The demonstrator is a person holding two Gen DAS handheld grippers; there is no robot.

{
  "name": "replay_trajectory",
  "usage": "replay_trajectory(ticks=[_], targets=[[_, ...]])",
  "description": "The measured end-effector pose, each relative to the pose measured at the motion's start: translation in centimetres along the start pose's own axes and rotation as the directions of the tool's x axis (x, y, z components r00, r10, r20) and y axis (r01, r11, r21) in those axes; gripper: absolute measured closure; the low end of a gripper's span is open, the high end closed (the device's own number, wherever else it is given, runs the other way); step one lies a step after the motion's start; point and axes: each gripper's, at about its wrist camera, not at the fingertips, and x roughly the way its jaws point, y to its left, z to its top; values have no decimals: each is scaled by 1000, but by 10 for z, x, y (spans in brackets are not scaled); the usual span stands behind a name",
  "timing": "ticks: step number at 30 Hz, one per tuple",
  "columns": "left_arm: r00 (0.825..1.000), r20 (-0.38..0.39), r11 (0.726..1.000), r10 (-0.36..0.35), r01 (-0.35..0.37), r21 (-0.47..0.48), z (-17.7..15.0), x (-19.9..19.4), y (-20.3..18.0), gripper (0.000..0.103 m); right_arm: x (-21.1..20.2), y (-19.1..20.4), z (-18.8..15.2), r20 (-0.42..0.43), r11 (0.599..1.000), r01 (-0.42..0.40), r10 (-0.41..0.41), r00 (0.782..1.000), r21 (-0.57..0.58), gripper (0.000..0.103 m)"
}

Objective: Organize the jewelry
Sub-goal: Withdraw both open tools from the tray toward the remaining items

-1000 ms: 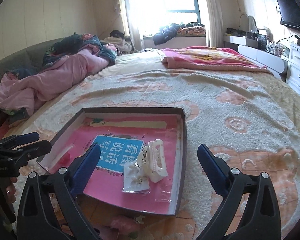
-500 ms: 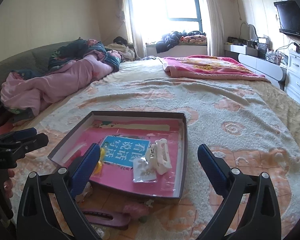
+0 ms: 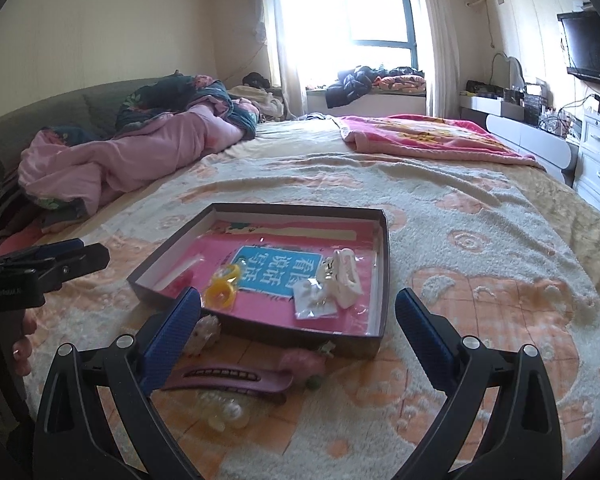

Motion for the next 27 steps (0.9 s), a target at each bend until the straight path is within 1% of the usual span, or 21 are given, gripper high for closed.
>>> replay_trajectory(ticks=[9,17,27], targets=[[1000,19,1000,15,-15,-9,-15,-17,7,11,-12,14,-12,-5,999,-18,18,1000,-36,8],[998,34,998,55,-56,4,-30,-33,12,11,-16,24,-20,-14,998,-37,36,999,-59,8],[996,-11,996,86,-86,7,-53,-41,24,11,-16,38,-36,-55,994,-67,63,996,-82,8]])
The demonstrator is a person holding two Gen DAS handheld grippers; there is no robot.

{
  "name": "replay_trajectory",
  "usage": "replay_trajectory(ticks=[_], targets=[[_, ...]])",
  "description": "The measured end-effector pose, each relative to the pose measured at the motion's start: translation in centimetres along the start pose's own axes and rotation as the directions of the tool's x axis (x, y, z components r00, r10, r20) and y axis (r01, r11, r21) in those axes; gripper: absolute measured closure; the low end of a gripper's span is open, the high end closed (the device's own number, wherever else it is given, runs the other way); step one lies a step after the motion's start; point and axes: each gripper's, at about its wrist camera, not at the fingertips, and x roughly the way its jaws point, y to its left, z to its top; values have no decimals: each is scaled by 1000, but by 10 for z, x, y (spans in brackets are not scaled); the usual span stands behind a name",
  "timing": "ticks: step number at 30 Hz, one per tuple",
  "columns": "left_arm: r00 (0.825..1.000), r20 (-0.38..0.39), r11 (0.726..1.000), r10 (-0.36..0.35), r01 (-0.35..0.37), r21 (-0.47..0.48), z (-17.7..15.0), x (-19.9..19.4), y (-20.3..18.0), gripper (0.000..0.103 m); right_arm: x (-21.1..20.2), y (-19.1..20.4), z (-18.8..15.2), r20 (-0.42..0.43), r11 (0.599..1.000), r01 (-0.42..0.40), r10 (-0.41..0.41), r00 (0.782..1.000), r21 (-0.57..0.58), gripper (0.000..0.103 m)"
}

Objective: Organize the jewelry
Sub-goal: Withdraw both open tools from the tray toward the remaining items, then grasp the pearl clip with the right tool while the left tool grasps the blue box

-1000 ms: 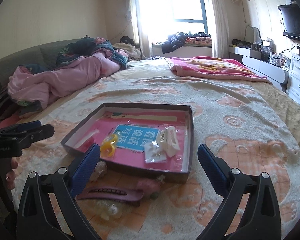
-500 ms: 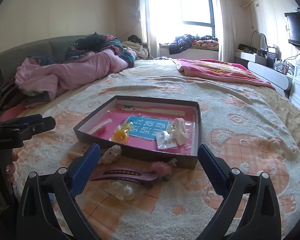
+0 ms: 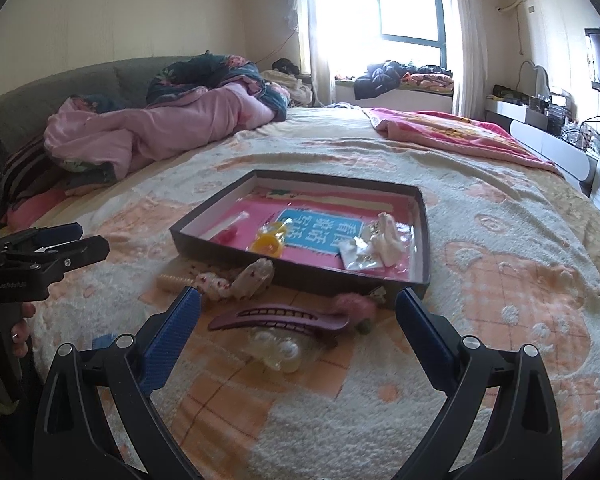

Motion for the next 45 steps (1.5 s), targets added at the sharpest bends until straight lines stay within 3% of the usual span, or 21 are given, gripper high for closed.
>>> replay_trajectory(ticks=[6,12,18,26,29,33,37,45], targets=[[999,-41,999,-7,8,31,-16,-2,0,11,7,7,-8,-35,1000,-12,12,999,2,8],[993,-117,992,-14,28,122,-38,0,-14,11,17,11,-16,-73,1000,-8,6,997,-15,8],[985,-170,983,-25,55,177,-54,5,-26,11,34,4,-23,-132,999,-3,7,991,34,8],[970,-239,971,-32,88,224,-69,18,-35,13,58,3,-32,-212,994,-28,49,976,102,29],[967,-253,968,-30,91,233,-72,22,-35,24,62,5,-34,-216,994,-26,49,975,107,38],[961,-272,963,-46,115,244,-76,24,-39,39,63,7,-35,-207,995,-39,58,977,92,58],[957,-280,959,-70,142,243,-76,24,-41,58,62,9,-35,-206,996,-48,63,977,77,61],[956,-280,960,-82,151,235,-74,23,-42,60,59,12,-35,-210,995,-73,86,974,70,61]])
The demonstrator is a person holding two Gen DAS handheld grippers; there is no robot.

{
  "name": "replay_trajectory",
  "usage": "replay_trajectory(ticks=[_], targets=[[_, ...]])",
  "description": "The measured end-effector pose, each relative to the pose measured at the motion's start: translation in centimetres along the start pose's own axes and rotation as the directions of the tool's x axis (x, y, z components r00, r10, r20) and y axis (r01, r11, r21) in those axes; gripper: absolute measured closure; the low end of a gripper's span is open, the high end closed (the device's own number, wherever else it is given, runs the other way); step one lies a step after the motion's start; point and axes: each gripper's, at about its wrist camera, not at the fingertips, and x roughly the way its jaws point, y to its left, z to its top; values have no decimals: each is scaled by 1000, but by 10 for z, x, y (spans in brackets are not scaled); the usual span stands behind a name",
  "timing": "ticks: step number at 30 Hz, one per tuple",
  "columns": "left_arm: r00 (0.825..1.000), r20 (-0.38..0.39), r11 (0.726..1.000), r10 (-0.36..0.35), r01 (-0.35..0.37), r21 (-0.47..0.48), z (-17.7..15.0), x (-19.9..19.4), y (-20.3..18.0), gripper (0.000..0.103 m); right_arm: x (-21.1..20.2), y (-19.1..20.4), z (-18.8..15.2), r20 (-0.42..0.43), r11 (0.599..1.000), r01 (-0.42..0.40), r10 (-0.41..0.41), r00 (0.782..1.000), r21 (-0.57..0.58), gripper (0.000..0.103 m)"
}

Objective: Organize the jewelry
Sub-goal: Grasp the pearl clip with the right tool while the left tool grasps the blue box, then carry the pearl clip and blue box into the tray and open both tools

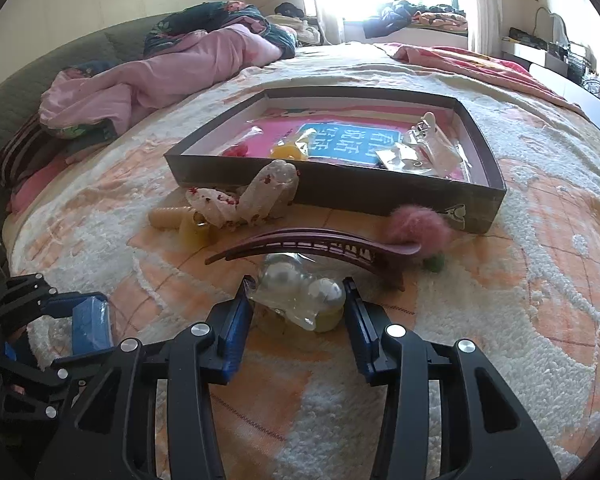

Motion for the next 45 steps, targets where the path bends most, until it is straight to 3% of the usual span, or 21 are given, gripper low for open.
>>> replay_trajectory(ticks=[13,33,45], targets=[[997,59,999,-44,44,-3,9,-12,-7,60,-27,-2,-14,-37,999,-26,27,999,25,62],[988,138,997,-70,74,-24,43,-22,-12,60,-66,-11,-11,55,999,24,-26,998,35,64],[977,199,996,-73,81,-30,89,-19,-9,60,-76,-34,8,113,996,64,-71,991,66,64]])
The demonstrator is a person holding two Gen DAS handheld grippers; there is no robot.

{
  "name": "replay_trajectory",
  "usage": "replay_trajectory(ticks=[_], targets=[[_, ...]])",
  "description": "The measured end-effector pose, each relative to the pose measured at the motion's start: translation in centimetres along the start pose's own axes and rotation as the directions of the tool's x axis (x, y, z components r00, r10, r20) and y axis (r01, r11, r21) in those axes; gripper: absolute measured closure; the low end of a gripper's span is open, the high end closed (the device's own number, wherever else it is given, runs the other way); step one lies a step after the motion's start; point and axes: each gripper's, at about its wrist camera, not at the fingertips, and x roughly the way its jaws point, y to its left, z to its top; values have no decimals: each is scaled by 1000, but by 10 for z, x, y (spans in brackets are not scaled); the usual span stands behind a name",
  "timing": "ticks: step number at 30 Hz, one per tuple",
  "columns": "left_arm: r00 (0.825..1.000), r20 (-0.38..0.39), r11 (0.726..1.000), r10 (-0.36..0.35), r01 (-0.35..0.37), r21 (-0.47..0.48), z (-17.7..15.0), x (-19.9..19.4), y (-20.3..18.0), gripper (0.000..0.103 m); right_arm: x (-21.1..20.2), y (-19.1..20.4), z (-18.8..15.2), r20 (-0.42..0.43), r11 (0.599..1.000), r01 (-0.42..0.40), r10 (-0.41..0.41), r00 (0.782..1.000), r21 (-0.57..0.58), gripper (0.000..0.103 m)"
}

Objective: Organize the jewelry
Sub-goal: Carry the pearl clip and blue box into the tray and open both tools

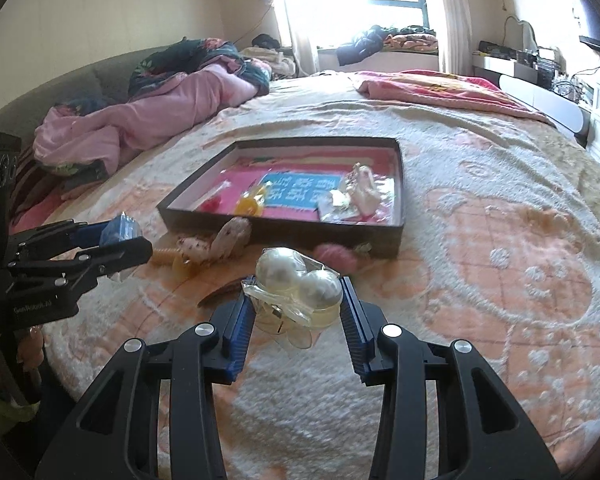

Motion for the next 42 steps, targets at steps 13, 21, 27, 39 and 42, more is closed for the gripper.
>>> replay_trajectory(ticks=[13,21,27,39,42], targets=[[1000,12,999,16,-15,-44,31,19,21,60,7,-19,33,38,999,35,-36,999,6,64],[999,24,997,45,-43,-62,50,30,41,60,24,-21,52,40,999,50,-50,998,-7,64],[997,27,995,71,-69,-74,61,43,56,60,40,-21,67,46,998,58,-57,997,-28,64],[996,-10,993,87,-87,-83,75,85,74,60,83,-24,95,37,995,79,-77,996,-61,64],[996,-18,992,91,-92,-90,76,94,80,60,95,-24,100,29,995,78,-76,997,-65,64]])
